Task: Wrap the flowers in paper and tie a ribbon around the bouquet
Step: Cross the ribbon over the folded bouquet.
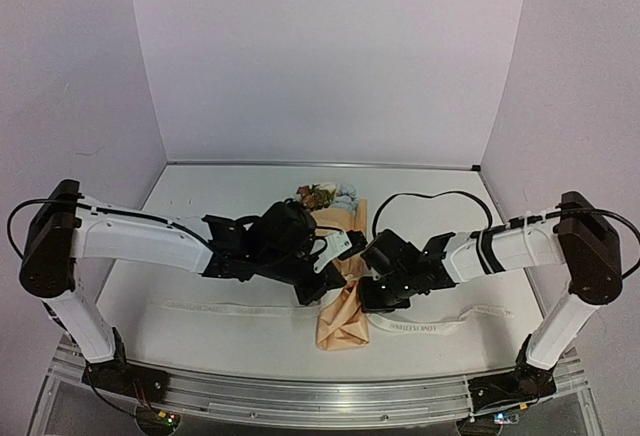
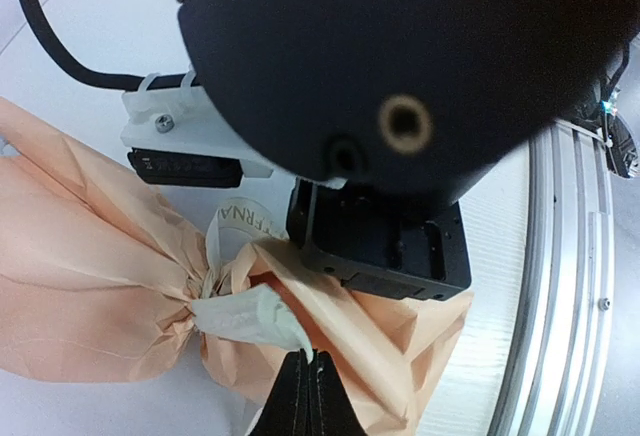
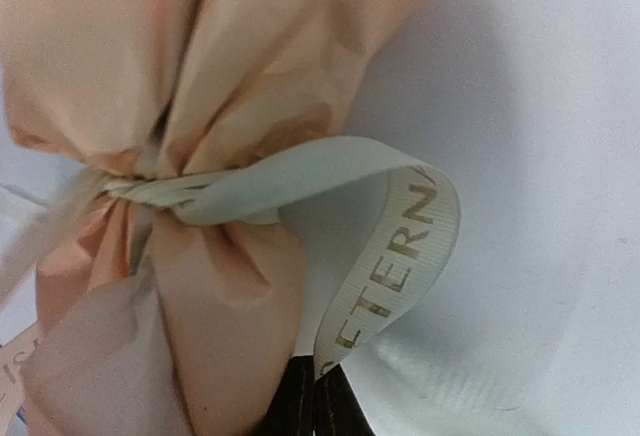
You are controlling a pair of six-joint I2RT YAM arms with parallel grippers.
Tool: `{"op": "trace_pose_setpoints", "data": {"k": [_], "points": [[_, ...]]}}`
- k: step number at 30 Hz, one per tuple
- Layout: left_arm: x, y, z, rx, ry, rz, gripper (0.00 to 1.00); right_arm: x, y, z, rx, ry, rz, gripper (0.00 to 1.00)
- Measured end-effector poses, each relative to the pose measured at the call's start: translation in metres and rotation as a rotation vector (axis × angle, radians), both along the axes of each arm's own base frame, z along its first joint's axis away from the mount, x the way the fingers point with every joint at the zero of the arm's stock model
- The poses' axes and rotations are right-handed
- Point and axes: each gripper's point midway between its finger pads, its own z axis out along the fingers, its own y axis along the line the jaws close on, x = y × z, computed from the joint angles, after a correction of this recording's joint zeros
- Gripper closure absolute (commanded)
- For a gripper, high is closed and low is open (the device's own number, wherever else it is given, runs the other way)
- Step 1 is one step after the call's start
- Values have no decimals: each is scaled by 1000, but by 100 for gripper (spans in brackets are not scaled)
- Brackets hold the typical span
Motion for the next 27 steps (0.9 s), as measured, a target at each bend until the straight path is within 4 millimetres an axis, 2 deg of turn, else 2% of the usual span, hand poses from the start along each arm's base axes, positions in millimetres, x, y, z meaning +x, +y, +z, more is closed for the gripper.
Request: {"op": "trace_pose_setpoints", "data": {"k": [3, 6, 8, 11, 14, 19, 27], "points": [[-5, 18, 13, -27, -17, 23, 100, -2, 26, 8, 48, -5, 28, 96], [-6, 28, 22, -52, -33, 41, 100, -7, 37, 9, 66, -9, 46, 75], [-4, 31, 24, -62, -32, 52, 100, -9, 32, 8, 56, -21, 44, 59], [-2, 34, 20, -59, -23, 63, 100, -11, 7, 7, 4, -38, 31, 41], [-2, 37, 14, -52, -18, 67, 100, -12, -15, 18, -33, -59, 23, 38], [-2, 39, 9, -46, -12, 68, 100, -14, -27, 49, -25, -88, 47, 40], [-5, 47, -2, -31, 21, 75, 100, -22, 0, 74, 52, -63, 170, 37]]}}
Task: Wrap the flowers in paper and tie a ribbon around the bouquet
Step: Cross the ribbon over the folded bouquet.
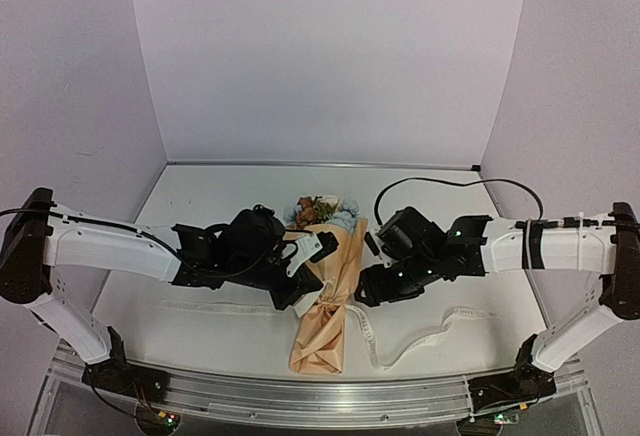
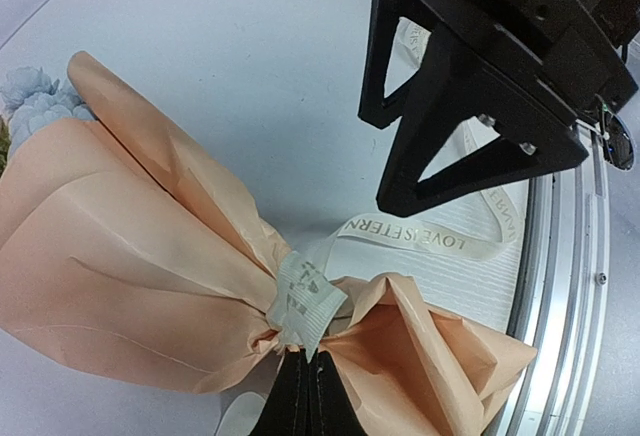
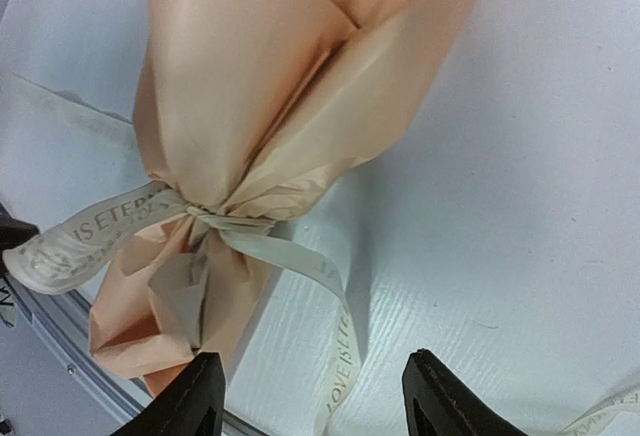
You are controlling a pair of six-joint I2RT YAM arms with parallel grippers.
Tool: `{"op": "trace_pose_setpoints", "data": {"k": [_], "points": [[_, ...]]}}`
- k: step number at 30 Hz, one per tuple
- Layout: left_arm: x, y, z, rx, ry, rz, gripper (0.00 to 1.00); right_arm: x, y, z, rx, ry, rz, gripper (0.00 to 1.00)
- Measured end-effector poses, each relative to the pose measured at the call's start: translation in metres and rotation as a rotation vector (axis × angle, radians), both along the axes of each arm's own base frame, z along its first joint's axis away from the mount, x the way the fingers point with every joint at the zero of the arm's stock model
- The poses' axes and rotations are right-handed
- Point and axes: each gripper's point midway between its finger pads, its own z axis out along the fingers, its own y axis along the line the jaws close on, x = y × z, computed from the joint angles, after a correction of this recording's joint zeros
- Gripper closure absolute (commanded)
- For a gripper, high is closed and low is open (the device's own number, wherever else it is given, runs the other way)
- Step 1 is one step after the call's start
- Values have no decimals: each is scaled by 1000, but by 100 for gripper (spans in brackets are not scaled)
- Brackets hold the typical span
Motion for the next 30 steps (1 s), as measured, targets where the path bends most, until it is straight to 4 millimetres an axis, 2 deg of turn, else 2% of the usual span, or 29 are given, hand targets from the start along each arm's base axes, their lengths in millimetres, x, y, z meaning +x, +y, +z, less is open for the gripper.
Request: {"op": "trace_pose_setpoints", "data": {"k": [6, 16, 23, 30], "points": [[3, 4, -2, -11, 57, 2, 100, -10, 27, 4, 26, 20, 112, 37], [-2, 16, -18, -1, 173, -3, 100, -38, 45, -5, -32, 17, 252, 40], [-11, 20, -31, 19, 226, -15, 100, -37, 47, -17, -83, -8, 253, 39], [-12, 22, -37, 27, 247, -21, 100, -26, 49, -13, -87, -59, 214, 37]]}}
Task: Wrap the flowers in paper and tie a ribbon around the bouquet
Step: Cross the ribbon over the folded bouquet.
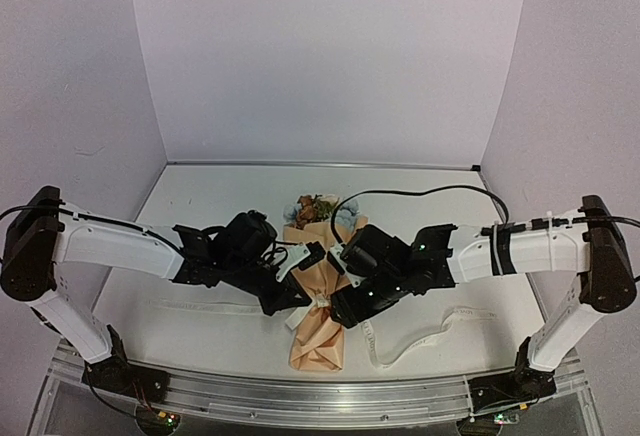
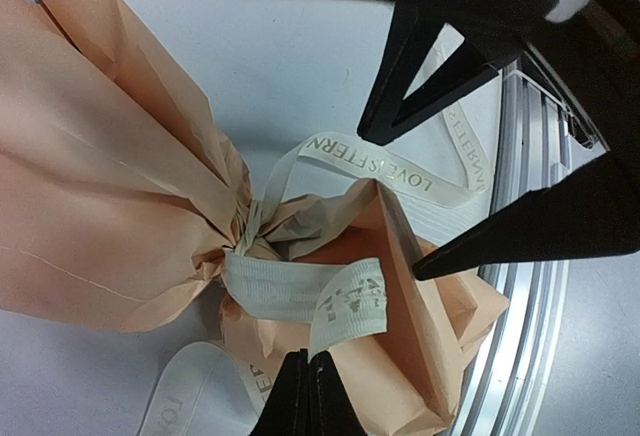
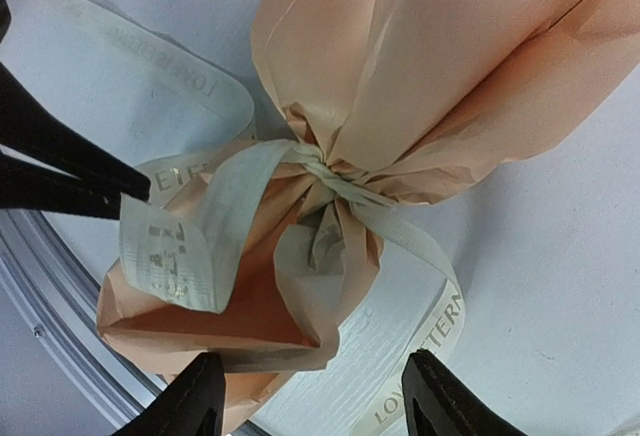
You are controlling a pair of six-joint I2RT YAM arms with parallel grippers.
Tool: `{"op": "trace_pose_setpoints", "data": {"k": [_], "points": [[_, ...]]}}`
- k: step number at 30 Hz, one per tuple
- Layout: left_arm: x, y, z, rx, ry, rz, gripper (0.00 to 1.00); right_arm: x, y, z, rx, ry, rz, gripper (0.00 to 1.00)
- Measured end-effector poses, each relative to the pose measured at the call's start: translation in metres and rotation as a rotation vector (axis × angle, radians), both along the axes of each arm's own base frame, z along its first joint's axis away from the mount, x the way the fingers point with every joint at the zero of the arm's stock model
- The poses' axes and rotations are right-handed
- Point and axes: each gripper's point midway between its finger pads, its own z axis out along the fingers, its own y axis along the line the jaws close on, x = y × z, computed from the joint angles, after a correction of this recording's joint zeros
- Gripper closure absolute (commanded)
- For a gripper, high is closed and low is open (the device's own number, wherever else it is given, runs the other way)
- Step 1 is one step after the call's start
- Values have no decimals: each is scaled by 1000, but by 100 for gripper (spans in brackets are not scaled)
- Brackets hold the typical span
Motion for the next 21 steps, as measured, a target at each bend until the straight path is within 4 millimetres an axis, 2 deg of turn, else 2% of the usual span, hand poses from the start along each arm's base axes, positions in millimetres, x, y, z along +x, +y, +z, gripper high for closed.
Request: {"op": "trace_pose_setpoints", "data": {"k": [3, 8, 14, 19, 21], "points": [[1, 3, -4, 8, 8, 5, 100, 4, 2, 2, 8, -21, -13, 36], [5, 8, -7, 14, 12, 19, 100, 10, 6, 9, 18, -48, -31, 43], [11, 11, -16, 35, 26, 38, 100, 10, 7, 3, 5, -44, -39, 66], [16, 15, -34, 71, 54, 57, 100, 2, 7, -13, -45, -37, 0, 97], [17, 17, -40, 85, 64, 61, 100, -3, 6, -20, -84, -51, 39, 100]]}}
